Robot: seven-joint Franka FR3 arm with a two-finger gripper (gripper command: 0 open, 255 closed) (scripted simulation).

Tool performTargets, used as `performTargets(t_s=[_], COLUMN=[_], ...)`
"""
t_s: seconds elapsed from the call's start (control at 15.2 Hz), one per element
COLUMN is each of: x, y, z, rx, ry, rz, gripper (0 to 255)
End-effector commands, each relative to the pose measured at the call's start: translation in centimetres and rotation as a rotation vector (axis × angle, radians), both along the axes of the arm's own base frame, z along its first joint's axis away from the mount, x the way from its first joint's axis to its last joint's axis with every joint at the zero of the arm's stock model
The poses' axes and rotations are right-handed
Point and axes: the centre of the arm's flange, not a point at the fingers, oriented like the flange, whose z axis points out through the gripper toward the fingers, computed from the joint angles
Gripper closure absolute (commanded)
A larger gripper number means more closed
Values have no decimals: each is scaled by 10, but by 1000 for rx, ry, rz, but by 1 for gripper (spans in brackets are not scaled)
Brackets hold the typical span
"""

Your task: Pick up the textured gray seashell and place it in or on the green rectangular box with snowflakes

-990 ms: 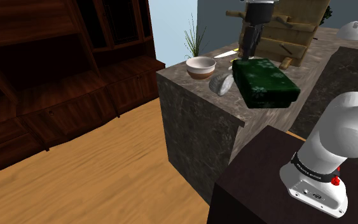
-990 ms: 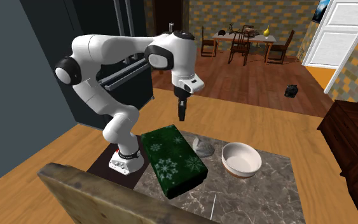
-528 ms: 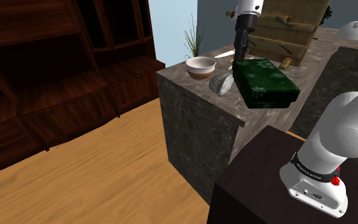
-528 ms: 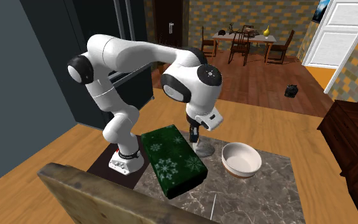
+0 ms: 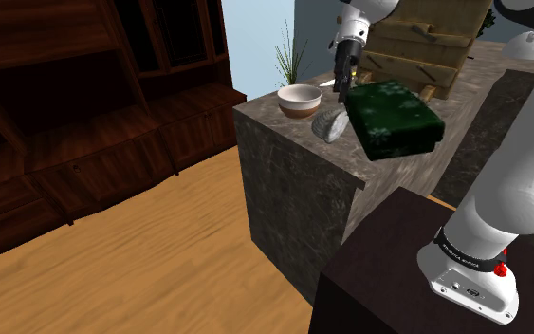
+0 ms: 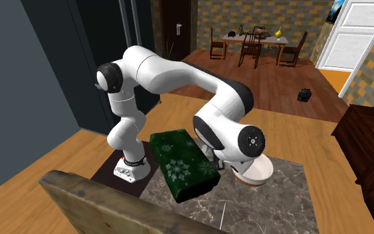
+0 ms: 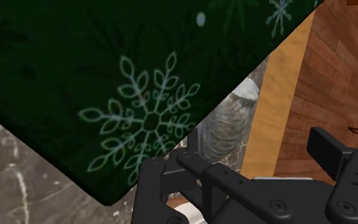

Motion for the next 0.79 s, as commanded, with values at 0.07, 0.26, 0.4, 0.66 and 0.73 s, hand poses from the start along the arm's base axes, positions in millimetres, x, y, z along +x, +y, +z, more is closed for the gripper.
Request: performTargets(t_s=[0.07,0.26,0.4,0.66,0.73], x=[-5,-10,-11,-11,-11], y=[1,11,12,12,12], z=[-31,-43,-45,-45,-45], rx=[-16,-16,-16,-16,-16], ry=[46,46,46,46,46], rz=[7,7,7,7,7], gripper=[0,0,0,0,0])
